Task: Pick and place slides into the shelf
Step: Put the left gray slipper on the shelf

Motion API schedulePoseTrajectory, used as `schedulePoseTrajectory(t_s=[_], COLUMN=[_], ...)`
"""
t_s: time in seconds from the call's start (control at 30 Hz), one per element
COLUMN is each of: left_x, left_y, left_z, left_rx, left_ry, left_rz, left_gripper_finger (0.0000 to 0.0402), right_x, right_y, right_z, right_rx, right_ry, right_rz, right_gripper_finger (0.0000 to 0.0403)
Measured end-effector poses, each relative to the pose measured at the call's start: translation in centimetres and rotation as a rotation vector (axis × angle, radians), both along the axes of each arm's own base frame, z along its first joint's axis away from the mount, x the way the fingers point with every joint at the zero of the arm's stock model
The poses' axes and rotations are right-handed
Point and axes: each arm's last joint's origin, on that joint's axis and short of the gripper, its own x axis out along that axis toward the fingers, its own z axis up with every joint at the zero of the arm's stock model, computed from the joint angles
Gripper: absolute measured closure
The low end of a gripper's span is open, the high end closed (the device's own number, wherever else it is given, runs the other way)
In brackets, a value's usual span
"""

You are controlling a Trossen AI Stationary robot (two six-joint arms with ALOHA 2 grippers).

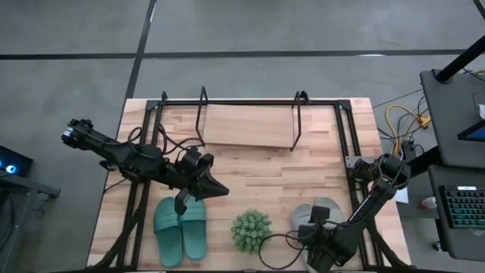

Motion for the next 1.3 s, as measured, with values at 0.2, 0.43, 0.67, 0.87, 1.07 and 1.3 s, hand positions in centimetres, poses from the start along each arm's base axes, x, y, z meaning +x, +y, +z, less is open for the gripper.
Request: schedulePoseTrajectory(t_s=[0.2,0.43,0.67,0.87,1.07,1.3], left_x=[0.0,0.0,0.0,0.1,0.2,0.2], left_y=[0.0,0.1,0.1,0.4,0.4,0.5], left_z=[0.0,0.0,0.0,0.0,0.0,0.0], left_rx=[0.0,-0.002,-0.002,-0.003,-0.002,-0.001], left_ry=[0.0,0.0,0.001,0.0,0.0,0.001], left_rz=[-0.002,-0.005,-0.001,0.009,0.013,0.017], left_gripper_finger=[0.0402,0.0402,0.0402,0.0402,0.0402,0.0402], right_x=[-0.4,-0.4,-0.4,-0.4,-0.3,-0.3], right_y=[-0.6,-0.6,-0.7,-0.7,-0.7,-0.7], right_z=[-1.4,-1.5,-1.6,-1.6,-1.6,-1.6], right_rx=[-0.013,-0.021,-0.035,-0.037,-0.035,-0.03], right_ry=[-0.005,-0.035,-0.045,-0.046,-0.048,-0.051], right_rz=[-0.062,-0.064,-0.062,-0.06,-0.06,-0.069], right_gripper_finger=[0.0145,0.0146,0.0182,0.025,0.034,0.0389])
